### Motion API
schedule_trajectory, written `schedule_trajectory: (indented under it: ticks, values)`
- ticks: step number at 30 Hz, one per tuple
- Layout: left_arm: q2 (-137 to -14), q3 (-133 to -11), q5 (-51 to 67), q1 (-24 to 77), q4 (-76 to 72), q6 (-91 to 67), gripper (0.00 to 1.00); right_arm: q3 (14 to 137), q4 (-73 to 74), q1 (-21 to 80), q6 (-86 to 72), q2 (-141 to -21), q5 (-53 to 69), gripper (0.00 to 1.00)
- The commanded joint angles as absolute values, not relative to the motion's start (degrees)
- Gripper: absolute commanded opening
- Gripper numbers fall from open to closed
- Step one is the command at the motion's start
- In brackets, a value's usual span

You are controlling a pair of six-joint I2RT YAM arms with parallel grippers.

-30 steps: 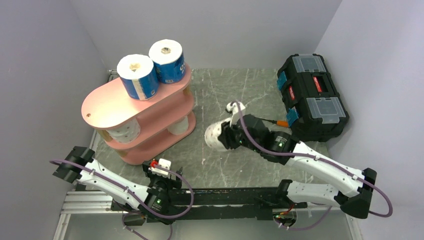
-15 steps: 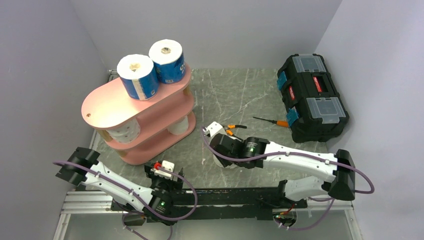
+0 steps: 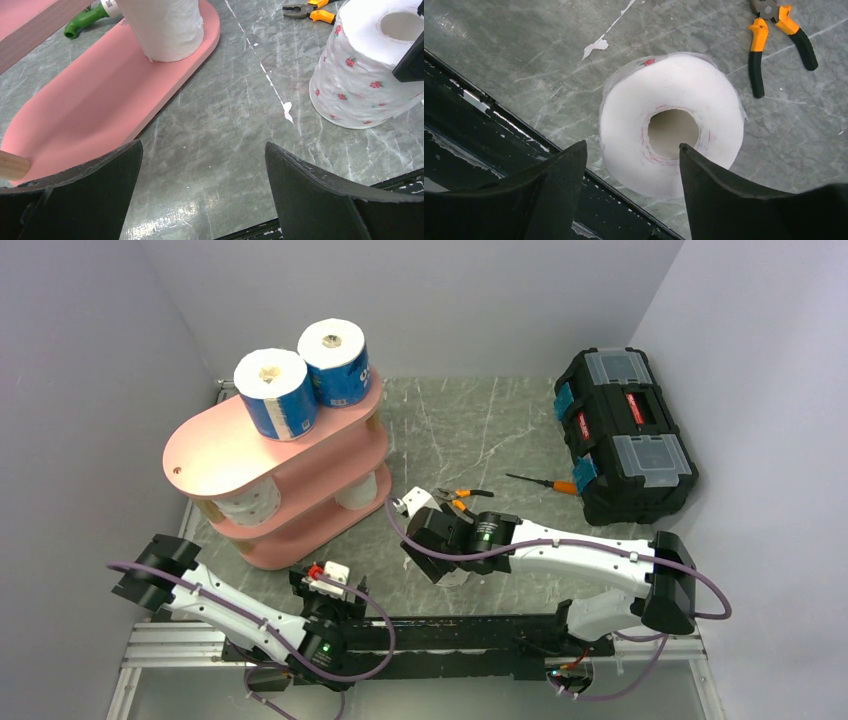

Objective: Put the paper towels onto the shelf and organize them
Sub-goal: Place the paper towel on the shelf, then pick up the paper towel from the center of the board.

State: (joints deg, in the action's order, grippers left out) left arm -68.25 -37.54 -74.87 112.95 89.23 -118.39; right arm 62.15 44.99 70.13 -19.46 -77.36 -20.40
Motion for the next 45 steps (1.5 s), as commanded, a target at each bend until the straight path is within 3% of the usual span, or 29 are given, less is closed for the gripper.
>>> schedule_trajectory:
  ticks: [1,6,12,21,36,45]
  values:
    - [-68.53,-38.45,-75.41,113.37,90.30,-121.39,0.99,65.42,45.80,70.29,-21.05,-75.53,-20.95,0.76]
    - [-67.59,-40.21,-77.21,113.38,90.28,-118.13,0.99,62.75,45.59,65.58,-28.54,-66.71,-26.25,0.84]
    - [-65.14,-43.41,-80.98,113.08,90.33,-113.74,0.99,47.92,33.76,45.04,-34.58,-52.52,-4.19,0.83]
    - [-64.69,-41.97,-78.97,112.94,90.31,-114.93,0.99,44.47,30.95,43.37,-34.64,-55.04,2.58,0.87]
    - [-68.60,-37.34,-74.23,115.72,90.19,-124.76,0.99,42.72,29.31,43.37,-33.62,-61.32,1.98,0.73]
    - [-72.86,-36.08,-72.38,117.97,90.33,-131.03,0.99,42.72,28.94,43.32,-33.76,-62.98,0.17,0.58]
